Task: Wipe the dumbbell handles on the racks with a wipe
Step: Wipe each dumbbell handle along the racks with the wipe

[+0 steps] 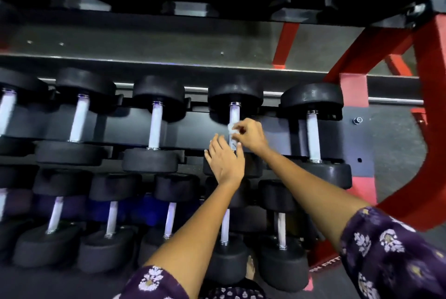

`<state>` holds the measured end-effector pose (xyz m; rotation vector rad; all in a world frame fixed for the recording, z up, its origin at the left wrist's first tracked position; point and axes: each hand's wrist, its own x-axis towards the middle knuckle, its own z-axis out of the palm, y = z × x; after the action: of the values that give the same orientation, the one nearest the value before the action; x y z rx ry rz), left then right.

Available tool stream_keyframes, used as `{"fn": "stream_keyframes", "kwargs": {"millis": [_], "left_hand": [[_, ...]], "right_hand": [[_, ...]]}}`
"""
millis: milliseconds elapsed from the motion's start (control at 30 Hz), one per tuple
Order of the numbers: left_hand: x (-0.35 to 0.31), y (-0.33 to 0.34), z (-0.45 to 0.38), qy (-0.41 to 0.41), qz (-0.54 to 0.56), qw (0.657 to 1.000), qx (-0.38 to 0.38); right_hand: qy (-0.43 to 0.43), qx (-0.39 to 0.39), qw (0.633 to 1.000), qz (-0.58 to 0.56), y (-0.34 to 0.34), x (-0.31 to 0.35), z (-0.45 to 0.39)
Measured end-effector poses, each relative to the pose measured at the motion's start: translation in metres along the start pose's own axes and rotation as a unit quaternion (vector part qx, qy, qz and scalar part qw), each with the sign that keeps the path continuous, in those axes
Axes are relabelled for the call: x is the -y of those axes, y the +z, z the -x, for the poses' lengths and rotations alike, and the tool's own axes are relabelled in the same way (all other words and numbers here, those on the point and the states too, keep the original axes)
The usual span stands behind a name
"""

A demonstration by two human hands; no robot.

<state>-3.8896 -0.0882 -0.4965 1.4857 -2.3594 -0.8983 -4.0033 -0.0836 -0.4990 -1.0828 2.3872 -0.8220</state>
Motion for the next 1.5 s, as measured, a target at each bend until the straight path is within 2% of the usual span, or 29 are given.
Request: {"fn": "stream_keyframes", "kwargs": {"millis": [67, 167, 300, 333, 433, 467, 533, 667, 700, 867, 933, 1033, 1100, 1200, 1233, 1367, 1400, 1500], "left_hand": [[0.004, 0.004, -0.001, 0.040, -0.018, 0.999, -0.012], [0.006, 0.006, -0.002, 0.054, -0.006, 0.998, -0.013], [0.014, 0.007, -0.001, 0.056, 0.036, 0.998, -0.021], [0.014, 0.006, -0.002, 0.033, 0.062, 0.997, -0.029], [0.010, 0.004, -0.008, -0.098, 0.134, 0.984, -0.059], [0.008, 0.004, -0.009, -0.111, 0.125, 0.984, -0.063], [0.008, 0.008, -0.008, -0.080, 0.080, 0.992, -0.063], [0.012, 0.013, -0.006, -0.037, 0.072, 0.994, -0.073], [0.013, 0.014, -0.005, -0.030, 0.080, 0.993, -0.081], [0.016, 0.017, -0.002, 0.003, 0.126, 0.983, -0.130], [0.014, 0.017, -0.002, 0.005, 0.140, 0.980, -0.141], [0.015, 0.018, -0.003, 0.008, 0.154, 0.975, -0.162], [0.016, 0.019, -0.004, 0.009, 0.161, 0.973, -0.168], [0.018, 0.020, -0.004, 0.008, 0.167, 0.971, -0.168], [0.018, 0.020, -0.003, 0.006, 0.165, 0.972, -0.166], [0.016, 0.020, -0.004, 0.004, 0.159, 0.974, -0.160], [0.017, 0.019, -0.004, 0.006, 0.156, 0.975, -0.161], [0.017, 0.019, -0.004, 0.000, 0.150, 0.977, -0.151]], "right_hand": [[-0.071, 0.059, 0.994, 0.052, 0.010, -0.007, -0.004], [-0.094, 0.096, 0.989, 0.068, 0.013, -0.017, -0.018], [-0.052, -0.009, 0.999, -0.008, 0.001, -0.017, -0.049], [-0.066, -0.006, 0.998, 0.007, -0.001, -0.016, -0.051], [-0.123, 0.110, 0.984, 0.071, 0.006, -0.019, -0.031], [-0.147, 0.141, 0.975, 0.086, 0.007, -0.021, -0.021], [-0.179, 0.165, 0.966, 0.090, 0.005, -0.025, -0.015], [-0.140, 0.044, 0.988, 0.049, -0.007, -0.015, -0.043], [-0.133, 0.036, 0.989, 0.047, -0.005, -0.014, -0.043], [-0.217, 0.167, 0.954, 0.123, 0.001, -0.023, -0.014], [-0.207, 0.141, 0.959, 0.131, -0.007, -0.020, -0.027], [-0.155, 0.048, 0.984, 0.080, -0.013, -0.013, -0.045], [-0.176, 0.072, 0.977, 0.095, -0.009, -0.015, -0.036], [-0.198, 0.178, 0.955, 0.131, -0.001, -0.023, -0.015], [-0.192, 0.177, 0.957, 0.127, -0.003, -0.023, -0.018], [-0.115, 0.072, 0.987, 0.085, -0.007, -0.016, -0.041], [-0.118, 0.077, 0.986, 0.090, -0.002, -0.015, -0.038], [-0.167, 0.177, 0.962, 0.125, 0.005, -0.020, -0.018]]}}
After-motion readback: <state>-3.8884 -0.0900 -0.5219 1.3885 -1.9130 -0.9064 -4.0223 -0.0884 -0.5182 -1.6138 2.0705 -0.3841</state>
